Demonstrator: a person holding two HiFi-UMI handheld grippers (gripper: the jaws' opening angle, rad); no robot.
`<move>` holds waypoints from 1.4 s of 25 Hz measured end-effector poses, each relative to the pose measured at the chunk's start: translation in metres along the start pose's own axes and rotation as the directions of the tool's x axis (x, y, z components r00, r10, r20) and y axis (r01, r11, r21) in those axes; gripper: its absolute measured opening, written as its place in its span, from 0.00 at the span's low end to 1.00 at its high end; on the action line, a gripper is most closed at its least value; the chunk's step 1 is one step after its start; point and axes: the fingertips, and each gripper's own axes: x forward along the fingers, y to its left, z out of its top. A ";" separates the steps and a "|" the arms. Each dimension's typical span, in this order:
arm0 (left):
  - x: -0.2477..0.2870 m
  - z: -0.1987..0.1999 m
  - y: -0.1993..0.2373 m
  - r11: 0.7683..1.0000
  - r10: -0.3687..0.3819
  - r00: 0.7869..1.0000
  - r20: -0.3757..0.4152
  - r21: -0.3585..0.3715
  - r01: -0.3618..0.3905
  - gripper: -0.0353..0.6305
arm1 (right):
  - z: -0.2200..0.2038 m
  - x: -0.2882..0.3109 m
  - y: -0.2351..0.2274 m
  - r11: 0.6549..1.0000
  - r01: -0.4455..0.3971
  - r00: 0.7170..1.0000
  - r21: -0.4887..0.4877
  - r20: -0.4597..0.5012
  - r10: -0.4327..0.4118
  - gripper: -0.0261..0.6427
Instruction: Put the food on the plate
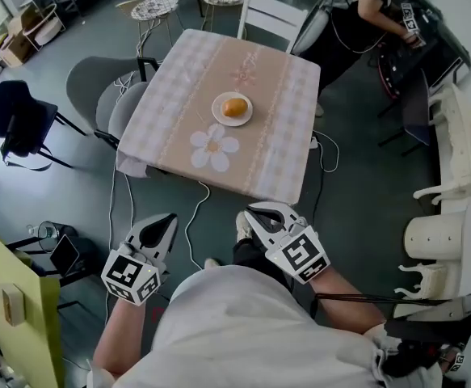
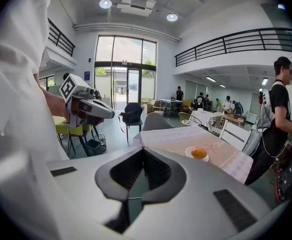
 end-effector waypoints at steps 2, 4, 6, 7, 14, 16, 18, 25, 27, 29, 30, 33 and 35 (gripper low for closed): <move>-0.010 -0.001 -0.018 0.999 -0.043 0.999 0.010 0.023 0.042 0.07 | 0.000 -0.003 0.021 1.000 0.003 1.000 -0.012 -0.001 -0.003 0.06; -0.018 0.000 -0.034 0.994 -0.090 0.996 0.013 0.064 0.089 0.07 | 0.000 -0.005 0.038 1.000 0.009 1.000 -0.022 0.001 -0.009 0.06; -0.026 -0.002 -0.044 0.989 -0.118 0.993 0.013 0.087 0.117 0.07 | -0.001 -0.005 0.055 1.000 0.006 1.000 -0.024 0.002 -0.006 0.06; -0.031 -0.003 -0.049 0.988 -0.127 0.992 0.013 0.086 0.126 0.07 | -0.001 -0.005 0.063 1.000 -0.001 1.000 -0.021 0.003 0.001 0.06; -0.045 -0.013 -0.081 0.979 -0.189 0.982 0.015 0.085 0.187 0.07 | 0.002 -0.012 0.099 0.999 -0.012 1.000 -0.049 -0.004 0.012 0.06; -0.047 -0.015 -0.087 0.975 -0.205 0.979 0.019 0.089 0.203 0.07 | 0.003 -0.014 0.105 0.998 -0.007 1.000 -0.056 0.000 0.007 0.06; -0.051 -0.017 -0.089 0.974 -0.209 0.978 0.017 0.088 0.207 0.07 | 0.004 -0.013 0.109 0.998 -0.007 1.000 -0.062 0.001 0.007 0.06; -0.060 -0.022 -0.084 0.979 -0.189 0.982 0.008 0.082 0.188 0.07 | 0.007 -0.013 0.119 0.996 -0.018 1.000 -0.085 -0.004 0.018 0.06; -0.060 -0.022 -0.083 0.979 -0.187 0.982 0.006 0.083 0.186 0.07 | 0.008 -0.013 0.120 0.996 -0.018 1.000 -0.090 -0.004 0.018 0.06; -0.061 -0.022 -0.083 0.977 -0.193 0.981 0.006 0.096 0.191 0.07 | 0.009 -0.012 0.122 0.995 -0.020 1.000 -0.095 -0.005 0.019 0.06; -0.062 -0.022 -0.082 0.976 -0.194 0.981 0.007 0.098 0.192 0.07 | 0.009 -0.012 0.122 0.995 -0.020 1.000 -0.097 -0.007 0.019 0.06; -0.061 -0.022 -0.081 0.978 -0.190 0.982 0.008 0.089 0.188 0.07 | 0.009 -0.012 0.122 0.995 -0.021 1.000 -0.102 -0.011 0.020 0.06; -0.060 -0.022 -0.080 0.978 -0.191 0.982 0.005 0.092 0.189 0.07 | 0.009 -0.012 0.121 0.994 -0.022 1.000 -0.104 -0.012 0.021 0.06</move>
